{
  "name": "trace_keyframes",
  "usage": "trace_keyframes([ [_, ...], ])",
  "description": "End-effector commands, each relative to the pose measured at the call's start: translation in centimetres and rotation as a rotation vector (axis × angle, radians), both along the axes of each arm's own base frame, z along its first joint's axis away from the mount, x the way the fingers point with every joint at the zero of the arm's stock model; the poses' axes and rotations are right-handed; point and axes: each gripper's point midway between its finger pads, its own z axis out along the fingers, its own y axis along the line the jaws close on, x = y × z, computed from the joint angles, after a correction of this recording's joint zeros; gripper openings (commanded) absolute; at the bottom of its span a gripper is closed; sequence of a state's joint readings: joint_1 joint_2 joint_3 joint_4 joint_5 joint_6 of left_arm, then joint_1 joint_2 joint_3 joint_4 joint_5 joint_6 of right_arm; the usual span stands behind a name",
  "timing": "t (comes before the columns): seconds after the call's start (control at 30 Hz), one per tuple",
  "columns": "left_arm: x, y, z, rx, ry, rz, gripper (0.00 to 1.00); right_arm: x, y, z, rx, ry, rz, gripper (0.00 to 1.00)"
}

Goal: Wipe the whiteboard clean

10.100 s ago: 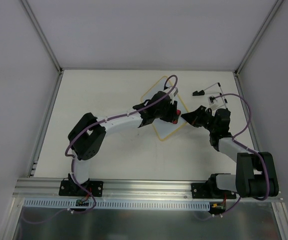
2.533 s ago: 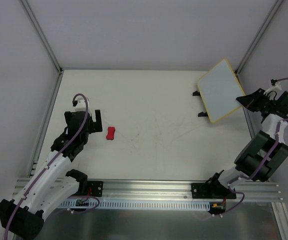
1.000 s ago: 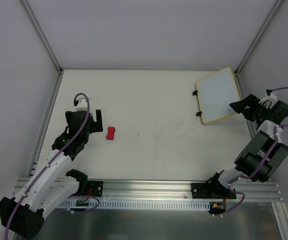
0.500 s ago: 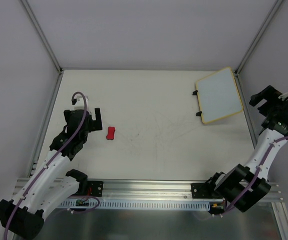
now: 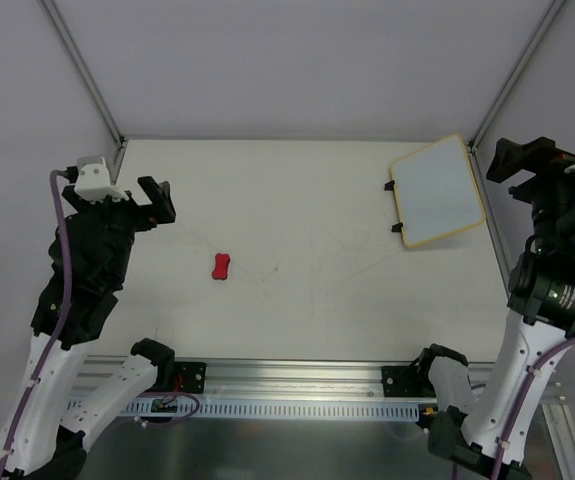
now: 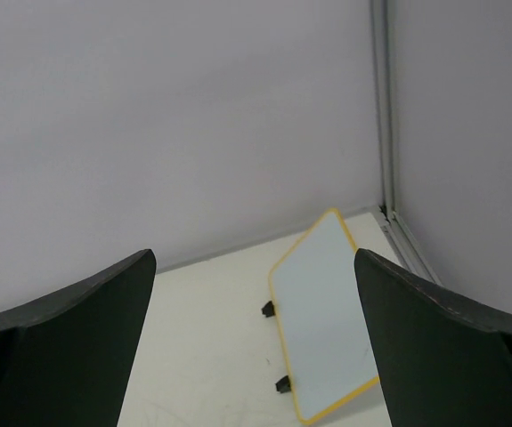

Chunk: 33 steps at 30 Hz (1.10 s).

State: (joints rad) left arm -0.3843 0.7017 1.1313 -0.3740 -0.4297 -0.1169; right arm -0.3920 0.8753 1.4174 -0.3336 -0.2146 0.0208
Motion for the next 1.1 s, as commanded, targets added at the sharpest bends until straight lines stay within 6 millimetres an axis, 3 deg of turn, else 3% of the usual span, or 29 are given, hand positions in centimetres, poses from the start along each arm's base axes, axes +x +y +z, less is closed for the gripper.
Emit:
trace_keyframes([
  [0.0, -2.6, 1.0, 4.1, 0.025, -0.111, -0.021, 0.99, -2.4, 2.7, 2.5, 0.032, -0.082, 0.054, 0.99],
  [0.17, -5.7, 2.5, 7.2, 0.035, -0.215, -0.01, 0.99, -6.2, 5.5, 4.1, -0.015, -0.17, 0.13, 0.99],
  [0.4, -9.6, 5.4, 9.1, 0.052, -0.314, 0.061, 0.99, -9.7, 6.3, 4.1, -0.091, -0.234, 0.126, 0.99],
  [0.8, -10.8, 6.9, 8.2, 0.057, -0.308, 0.123, 0.99, -12.3, 6.1, 3.4, -0.12, -0.275, 0.103, 0.99],
  [1.07, -11.1, 7.2, 7.8, 0.055, -0.297, 0.138, 0.99, -12.5, 6.6, 3.1, -0.13, -0.275, 0.129, 0.99],
])
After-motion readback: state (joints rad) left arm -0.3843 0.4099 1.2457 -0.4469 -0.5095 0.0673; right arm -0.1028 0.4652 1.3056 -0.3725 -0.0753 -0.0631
